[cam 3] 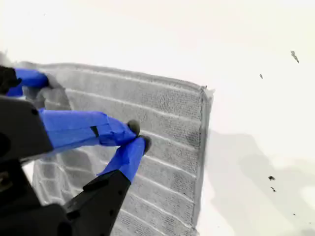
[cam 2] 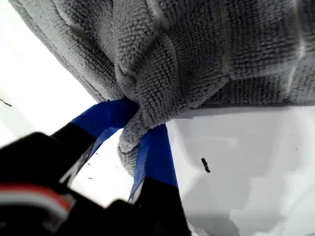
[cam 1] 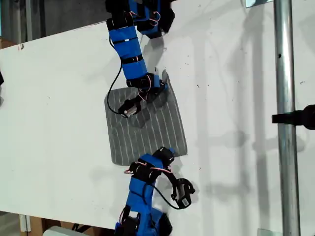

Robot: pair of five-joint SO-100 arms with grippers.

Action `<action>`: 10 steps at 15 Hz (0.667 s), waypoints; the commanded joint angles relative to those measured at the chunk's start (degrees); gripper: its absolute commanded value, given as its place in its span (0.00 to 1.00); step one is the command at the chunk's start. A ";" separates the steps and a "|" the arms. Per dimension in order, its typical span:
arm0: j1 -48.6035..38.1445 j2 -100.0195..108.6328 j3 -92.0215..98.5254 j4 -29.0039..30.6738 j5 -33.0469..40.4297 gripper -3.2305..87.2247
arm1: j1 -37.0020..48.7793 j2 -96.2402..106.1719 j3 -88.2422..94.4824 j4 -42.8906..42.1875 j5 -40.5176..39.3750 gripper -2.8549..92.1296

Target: Grasp corners of a towel and fold twice.

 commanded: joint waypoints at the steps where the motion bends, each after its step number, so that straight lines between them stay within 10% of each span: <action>1: 0.00 -4.92 -13.71 5.98 3.60 0.52 | 0.00 0.26 -0.44 -0.70 -0.62 0.03; 10: -2.46 -8.88 -4.48 2.64 0.18 0.48 | -0.18 0.35 -0.35 -0.70 -0.62 0.03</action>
